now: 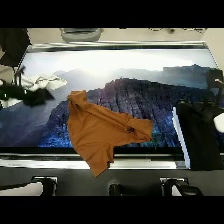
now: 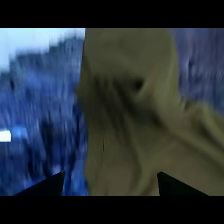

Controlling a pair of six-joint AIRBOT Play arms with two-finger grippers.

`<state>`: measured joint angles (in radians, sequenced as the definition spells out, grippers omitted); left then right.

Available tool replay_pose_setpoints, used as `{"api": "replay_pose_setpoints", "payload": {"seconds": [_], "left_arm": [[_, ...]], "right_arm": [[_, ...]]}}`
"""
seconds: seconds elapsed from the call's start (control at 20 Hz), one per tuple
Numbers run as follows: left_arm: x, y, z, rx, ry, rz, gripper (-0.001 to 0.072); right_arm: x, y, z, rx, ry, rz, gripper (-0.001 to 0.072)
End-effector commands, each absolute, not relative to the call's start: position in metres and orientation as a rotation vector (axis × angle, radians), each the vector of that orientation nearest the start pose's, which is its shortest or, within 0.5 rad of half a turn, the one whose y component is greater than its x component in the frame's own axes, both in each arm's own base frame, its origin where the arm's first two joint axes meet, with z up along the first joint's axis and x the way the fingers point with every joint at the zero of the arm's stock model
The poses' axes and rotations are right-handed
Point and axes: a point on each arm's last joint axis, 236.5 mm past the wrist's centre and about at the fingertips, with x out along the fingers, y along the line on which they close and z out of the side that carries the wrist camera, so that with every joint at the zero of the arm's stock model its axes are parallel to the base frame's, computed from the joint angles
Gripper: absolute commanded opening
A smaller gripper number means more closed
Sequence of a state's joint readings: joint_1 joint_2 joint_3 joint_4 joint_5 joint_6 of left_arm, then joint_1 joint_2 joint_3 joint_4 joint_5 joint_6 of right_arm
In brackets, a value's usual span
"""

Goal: Fold the shirts.

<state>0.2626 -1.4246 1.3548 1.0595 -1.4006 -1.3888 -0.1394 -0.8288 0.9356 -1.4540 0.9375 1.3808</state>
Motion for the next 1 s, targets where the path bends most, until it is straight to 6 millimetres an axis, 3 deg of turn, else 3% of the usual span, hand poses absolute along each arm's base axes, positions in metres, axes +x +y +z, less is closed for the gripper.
{"api": "replay_pose_setpoints", "payload": {"seconds": [0.0,0.1,0.15,0.4,0.5,0.6,0.7,0.85,0.9,0.95], "left_arm": [[0.294,-0.031,-0.013,-0.592,1.572,-0.251,0.0712],[0.246,-0.059,-0.039,-0.677,1.615,-0.293,0.0712],[0.233,-0.069,-0.048,-0.718,1.609,-0.287,0.0712],[0.199,-0.105,-0.086,-0.854,1.614,-0.266,0.0712],[0.196,-0.115,-0.093,-0.808,1.628,-0.281,0.071],[0.204,-0.128,-0.096,-0.787,1.595,-0.29,0.0699],[0.218,-0.138,-0.099,-0.802,1.548,-0.262,0.0699],[0.224,-0.145,-0.11,-0.82,1.544,-0.223,0.0586],[0.222,-0.145,-0.113,-0.83,1.56,-0.209,0.0585],[0.222,-0.145,-0.115,-0.838,1.568,-0.198,0.0451]], "right_arm": [[0.331,-0.004,0.066,-0.021,1.061,0.339,0.0667],[0.318,0.035,0.038,0.063,1.171,0.584,0.0676],[0.32,0.045,0.028,0.093,1.188,0.639,0.0678],[0.331,0.079,-0.01,-0.033,1.208,0.788,0.0704],[0.348,0.083,-0.024,-0.126,1.175,0.765,0.0705],[0.363,0.085,-0.036,-0.159,1.153,0.726,0.0706],[0.363,0.09,-0.053,-0.16,1.186,0.739,0.0708],[0.351,0.101,-0.08,-0.136,1.271,0.794,0.0708],[0.348,0.106,-0.088,-0.142,1.287,0.815,0.0707],[0.35,0.107,-0.095,-0.147,1.293,0.812,0.0703]]}}
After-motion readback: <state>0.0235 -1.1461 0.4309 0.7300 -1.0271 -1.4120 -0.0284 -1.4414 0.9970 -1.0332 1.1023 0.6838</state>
